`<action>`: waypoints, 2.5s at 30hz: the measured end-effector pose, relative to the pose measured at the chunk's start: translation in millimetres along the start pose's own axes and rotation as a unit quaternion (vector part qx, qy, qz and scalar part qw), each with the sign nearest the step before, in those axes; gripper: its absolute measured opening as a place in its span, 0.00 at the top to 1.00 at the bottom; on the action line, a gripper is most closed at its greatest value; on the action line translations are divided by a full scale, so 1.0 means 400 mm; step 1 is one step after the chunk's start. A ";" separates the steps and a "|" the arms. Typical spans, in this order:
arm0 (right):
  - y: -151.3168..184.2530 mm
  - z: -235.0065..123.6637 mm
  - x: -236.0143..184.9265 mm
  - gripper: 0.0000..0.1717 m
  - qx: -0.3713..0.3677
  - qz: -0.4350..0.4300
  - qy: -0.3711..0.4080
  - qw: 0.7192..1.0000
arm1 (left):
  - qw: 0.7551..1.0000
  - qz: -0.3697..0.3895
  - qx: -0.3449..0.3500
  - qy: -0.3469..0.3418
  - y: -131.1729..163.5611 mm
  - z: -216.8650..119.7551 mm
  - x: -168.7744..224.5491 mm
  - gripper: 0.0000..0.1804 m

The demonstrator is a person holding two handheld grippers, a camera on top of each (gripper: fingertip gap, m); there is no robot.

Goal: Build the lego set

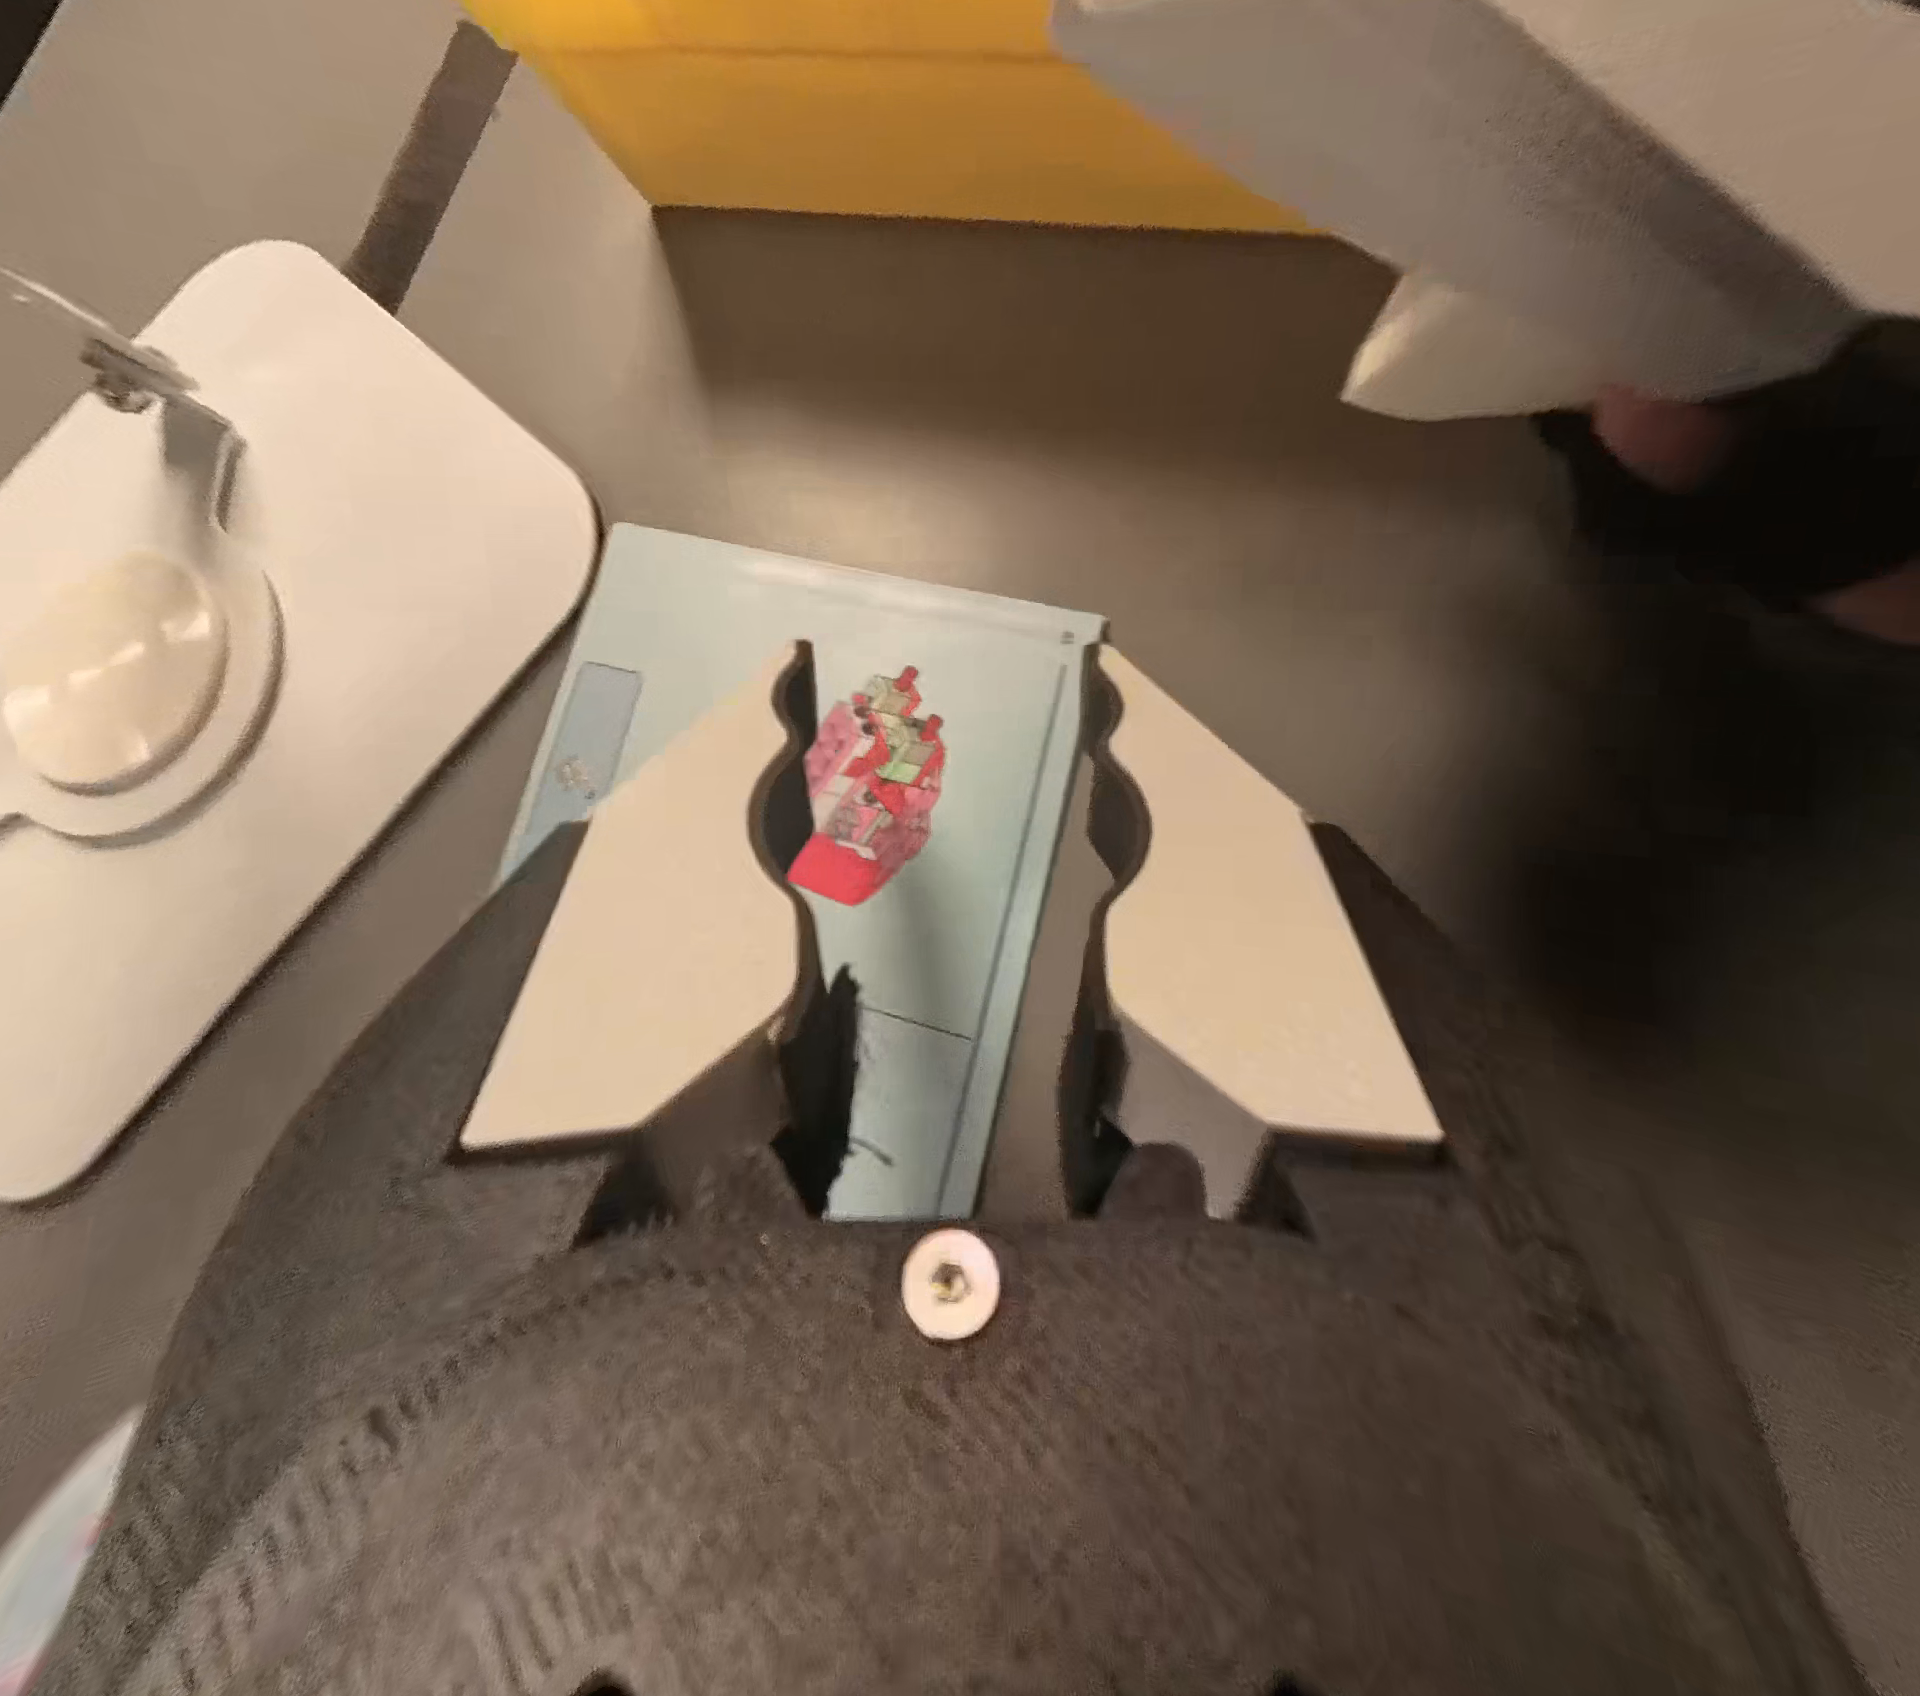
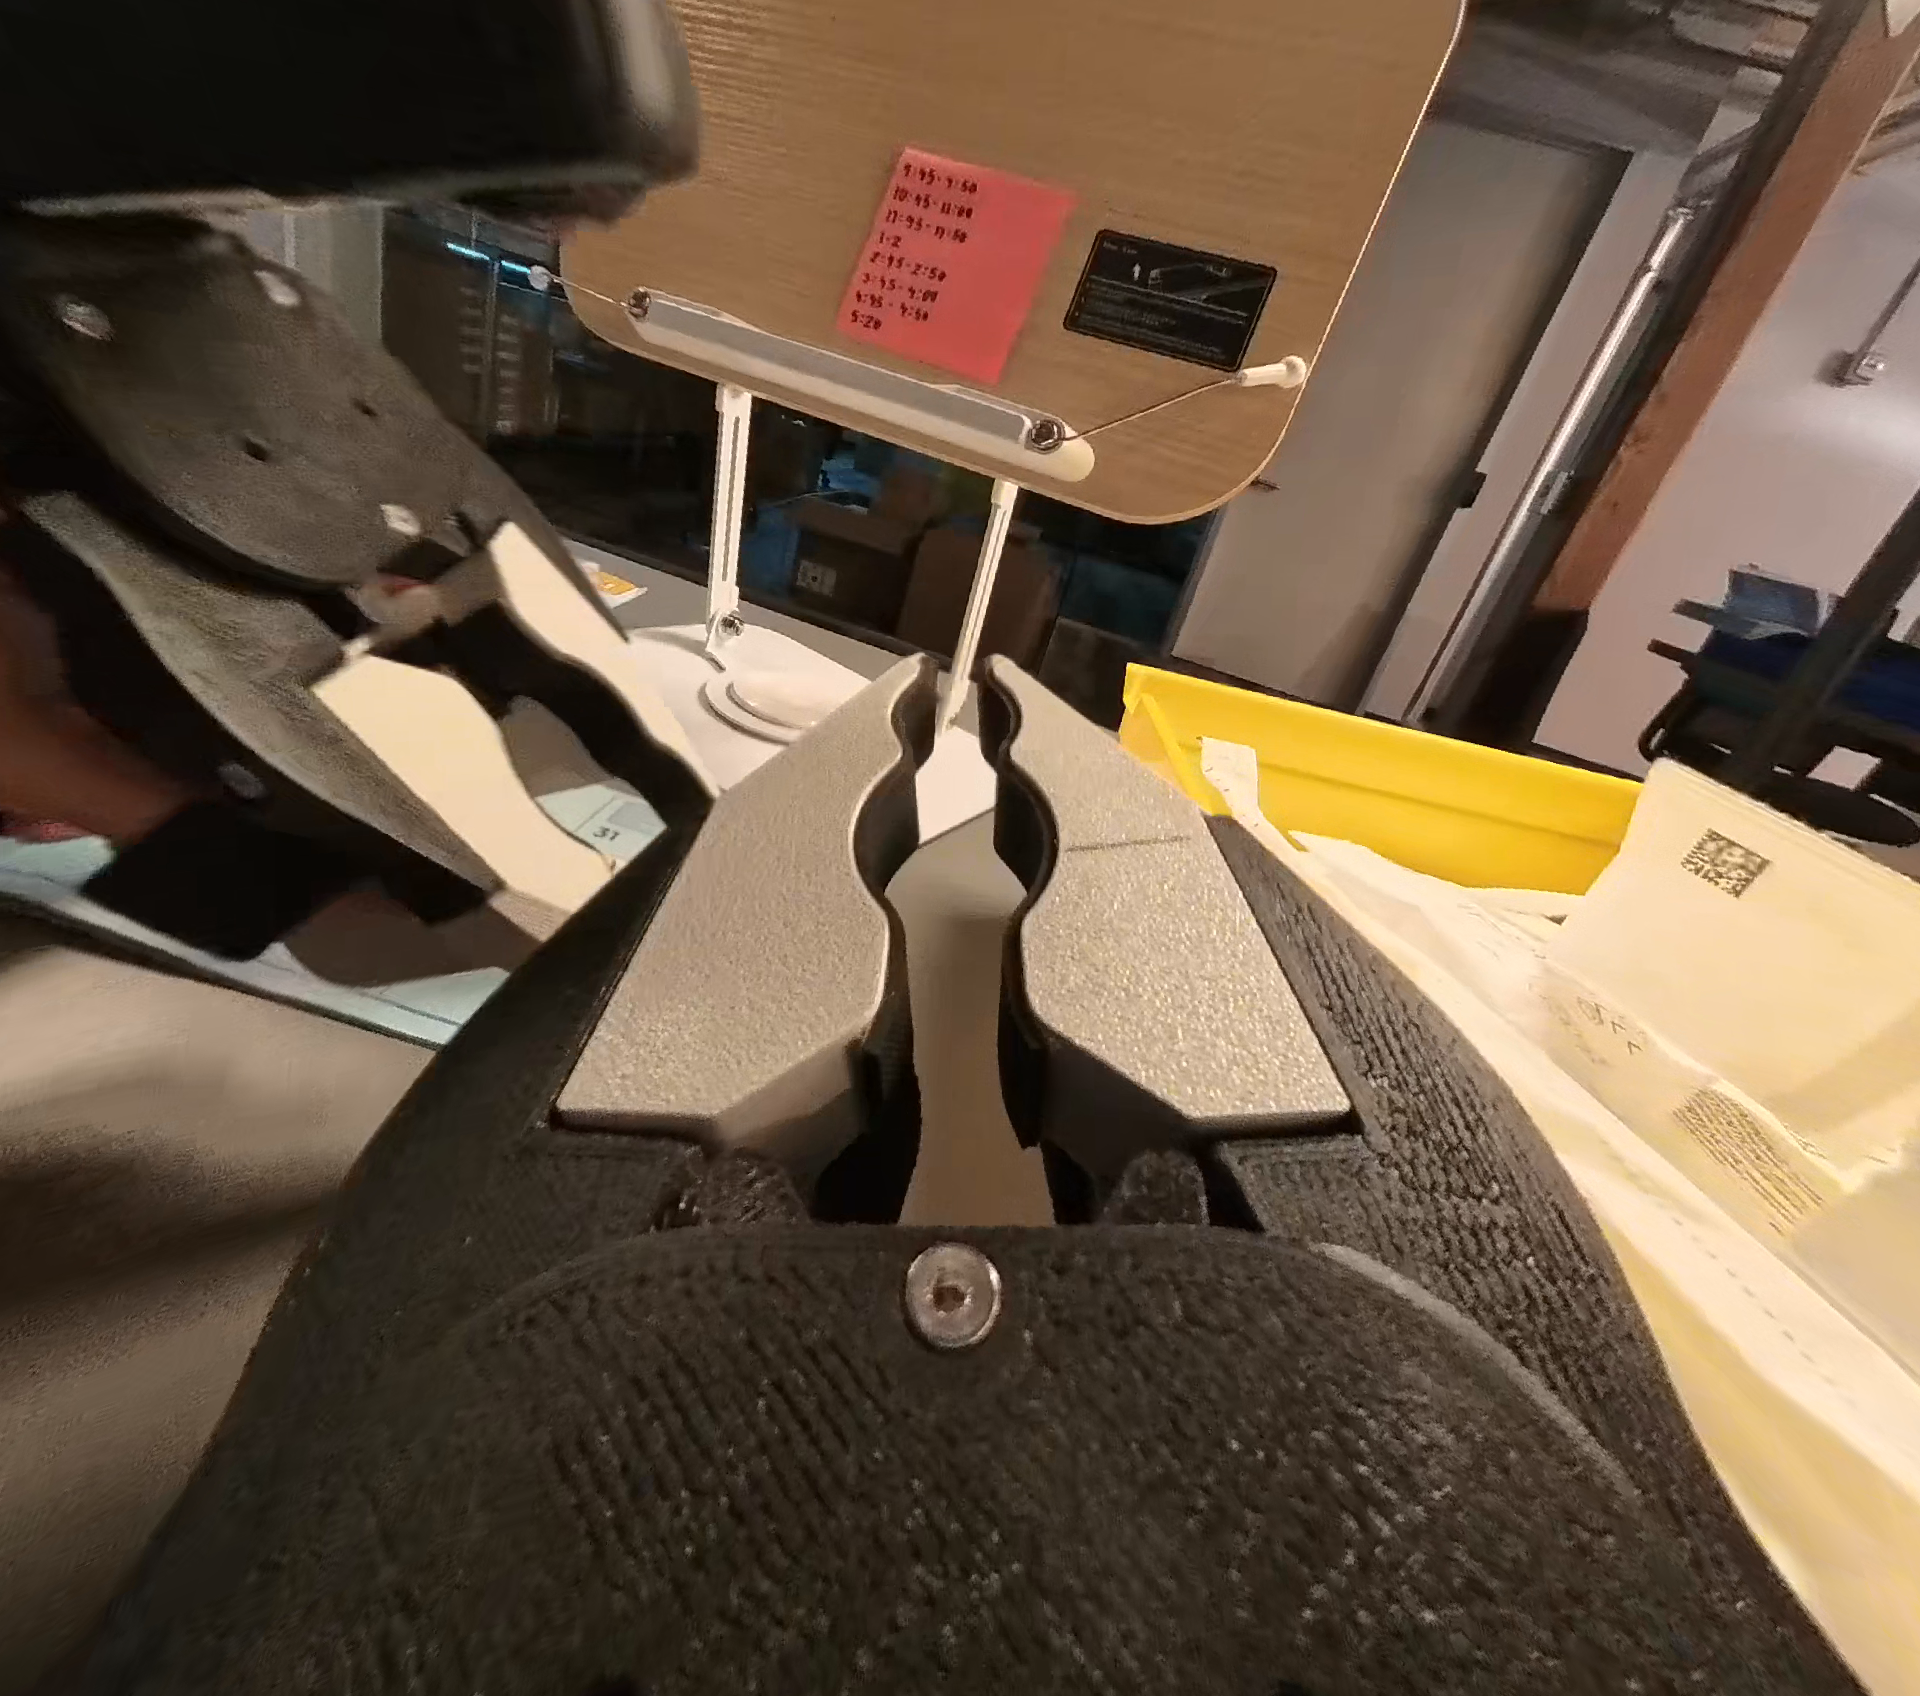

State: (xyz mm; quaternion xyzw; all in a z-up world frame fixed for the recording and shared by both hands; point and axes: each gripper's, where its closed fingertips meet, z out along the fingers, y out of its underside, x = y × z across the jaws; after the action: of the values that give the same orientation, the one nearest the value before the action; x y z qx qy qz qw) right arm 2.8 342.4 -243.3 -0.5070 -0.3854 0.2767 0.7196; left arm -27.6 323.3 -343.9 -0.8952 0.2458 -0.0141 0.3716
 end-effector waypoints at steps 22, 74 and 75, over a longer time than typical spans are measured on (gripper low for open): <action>-0.003 -0.003 0.001 0.98 0.004 0.010 -0.003 1.000 | 0.994 -0.056 -0.038 0.091 0.004 0.044 0.059 1.00; 0.142 0.005 -0.247 0.97 -0.190 -0.067 -0.236 0.951 | 0.873 -0.294 0.287 0.261 -0.028 -0.183 0.014 1.00; 0.142 0.005 -0.245 0.97 -0.191 -0.066 -0.233 0.951 | 0.872 -0.297 0.289 0.261 -0.028 -0.183 0.012 1.00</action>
State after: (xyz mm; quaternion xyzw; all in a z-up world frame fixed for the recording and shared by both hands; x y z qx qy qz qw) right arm -53.3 285.2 -323.2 -0.5296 -0.6207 0.2600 0.5165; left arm -33.6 279.7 -284.4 -0.7426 0.0412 -0.4271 0.5142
